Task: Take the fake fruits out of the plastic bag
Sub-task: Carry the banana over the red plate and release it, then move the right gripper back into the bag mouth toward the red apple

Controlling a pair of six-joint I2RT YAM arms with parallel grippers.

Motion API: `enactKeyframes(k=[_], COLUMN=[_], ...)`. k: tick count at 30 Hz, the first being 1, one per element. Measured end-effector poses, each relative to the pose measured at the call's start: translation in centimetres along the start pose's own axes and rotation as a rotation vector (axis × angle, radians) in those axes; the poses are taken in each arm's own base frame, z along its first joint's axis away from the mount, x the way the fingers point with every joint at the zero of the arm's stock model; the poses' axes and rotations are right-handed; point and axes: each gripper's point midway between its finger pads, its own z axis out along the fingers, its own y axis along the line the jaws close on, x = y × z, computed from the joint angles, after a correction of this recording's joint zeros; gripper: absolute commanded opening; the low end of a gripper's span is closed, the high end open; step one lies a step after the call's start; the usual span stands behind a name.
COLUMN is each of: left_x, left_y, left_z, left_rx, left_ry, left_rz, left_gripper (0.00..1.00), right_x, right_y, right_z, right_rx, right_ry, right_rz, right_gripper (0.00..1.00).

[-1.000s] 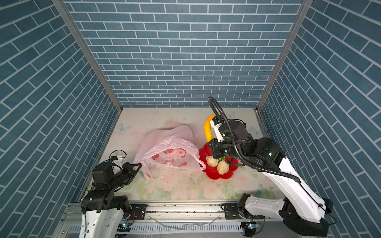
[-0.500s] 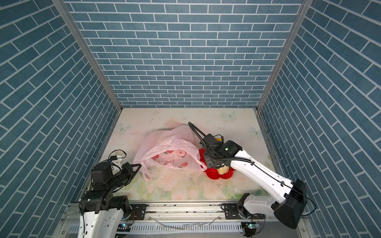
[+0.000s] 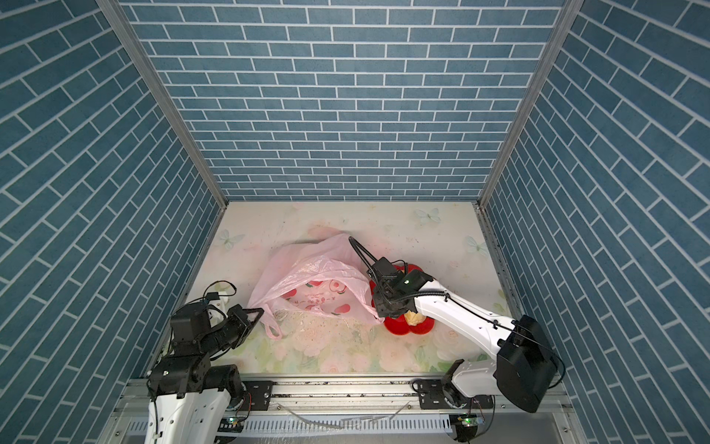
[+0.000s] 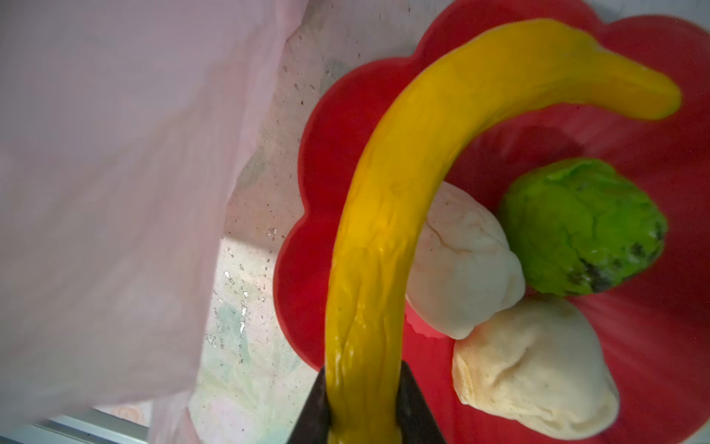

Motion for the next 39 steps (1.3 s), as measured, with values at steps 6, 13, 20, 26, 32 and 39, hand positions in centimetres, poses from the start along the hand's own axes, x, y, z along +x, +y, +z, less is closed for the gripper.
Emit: enactKeyframes(k=[6, 13, 20, 26, 32, 39], left_x=[0.0, 0.0, 0.1, 0.1, 0.0, 0.0], left_y=[0.0, 0.0, 0.0, -0.3, -1.0, -1.6], left_z=[0.0, 0.0, 0.0, -0.1, -0.2, -0.4], left_rx=[0.0, 0.0, 0.0, 0.003, -0.012, -0.041], left_ry=[0.0, 0.001, 0.006, 0.013, 0.047, 0.092], left_rz=[0.003, 0.005, 0.009, 0.02, 0.049, 0.081], left_gripper=[0.03, 0.03, 0.03, 0.03, 0.03, 0.03], right_x=[1.2, 1.0, 1.4, -1.3, -4.4, -4.7], right_y=[-0.2, -0.2, -1.2, -1.3, 4.1, 15.7], right_z=[1.4, 1.1, -0.8, -8.0, -16.4, -15.4], right_rx=[-0.006, -0.011, 0.018, -0.002, -0.072, -0.094], right_ry=[0.023, 0.009, -0.008, -0.158, -0.343, -0.389], right_rz=[0.025, 0.049, 0.046, 0.049, -0.124, -0.463], right_gripper=[0.22, 0.55, 0.61, 0.52, 0.42, 0.25])
